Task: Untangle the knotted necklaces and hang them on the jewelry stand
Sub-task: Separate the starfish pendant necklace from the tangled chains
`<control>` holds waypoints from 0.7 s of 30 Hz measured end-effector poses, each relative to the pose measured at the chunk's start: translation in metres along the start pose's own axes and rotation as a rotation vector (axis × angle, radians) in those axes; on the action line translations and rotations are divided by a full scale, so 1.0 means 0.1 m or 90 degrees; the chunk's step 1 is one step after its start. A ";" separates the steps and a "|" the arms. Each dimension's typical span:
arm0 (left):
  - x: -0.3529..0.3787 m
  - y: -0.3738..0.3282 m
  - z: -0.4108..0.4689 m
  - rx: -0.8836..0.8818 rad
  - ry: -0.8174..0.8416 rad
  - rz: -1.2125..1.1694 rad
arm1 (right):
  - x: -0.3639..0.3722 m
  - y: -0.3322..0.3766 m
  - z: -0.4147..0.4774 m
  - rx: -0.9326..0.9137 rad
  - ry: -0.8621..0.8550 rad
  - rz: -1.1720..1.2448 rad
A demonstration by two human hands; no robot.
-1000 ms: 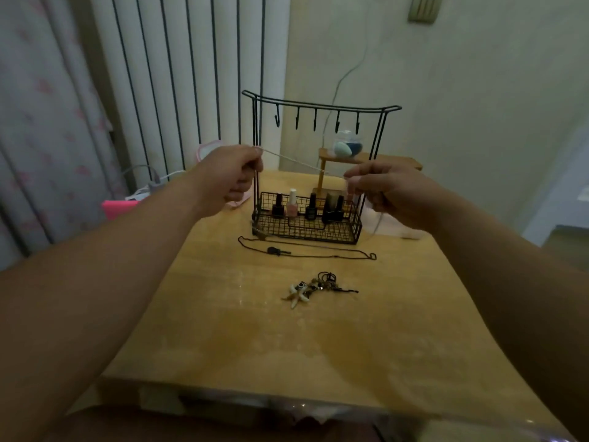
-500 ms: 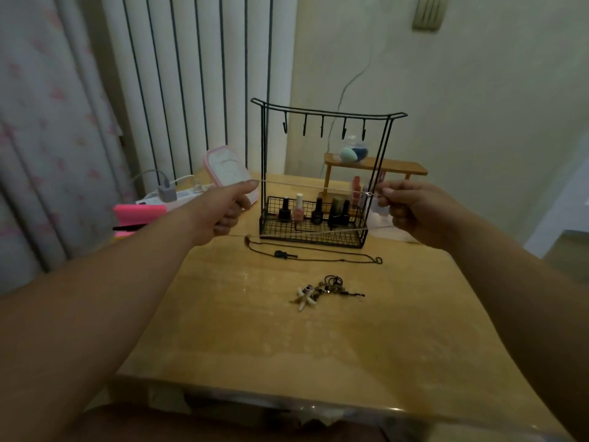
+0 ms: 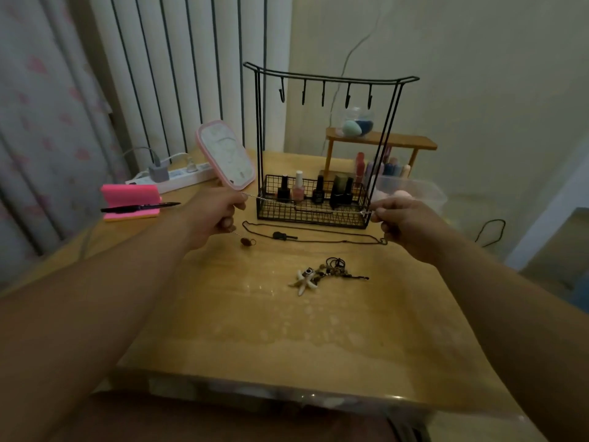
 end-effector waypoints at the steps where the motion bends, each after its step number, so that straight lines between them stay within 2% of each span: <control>1: 0.01 0.02 -0.01 0.002 -0.009 0.015 | 0.02 -0.05 0.00 0.004 -0.007 -0.012; 6: 0.06 0.16 -0.07 0.079 -0.054 0.107 | 0.08 -0.24 0.01 -0.020 -0.046 -0.072; 11: 0.17 0.25 -0.18 0.170 -0.084 0.160 | 0.18 -0.39 -0.07 -0.105 -0.074 -0.103; 16: 0.20 0.31 -0.25 0.214 -0.140 0.204 | 0.20 -0.46 -0.12 -0.208 -0.101 -0.162; 21: 0.19 0.38 -0.18 0.223 -0.218 0.231 | 0.17 -0.51 -0.08 -0.245 -0.126 -0.226</control>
Point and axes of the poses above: each hand's wrist, its own z-axis towards the middle knuckle, its own x-axis out of the palm, y = z × x, the point moved 1 cm from there along z, towards the middle knuckle, and after that the axes turned 9 degrees about -y, right-handed, at the moved point
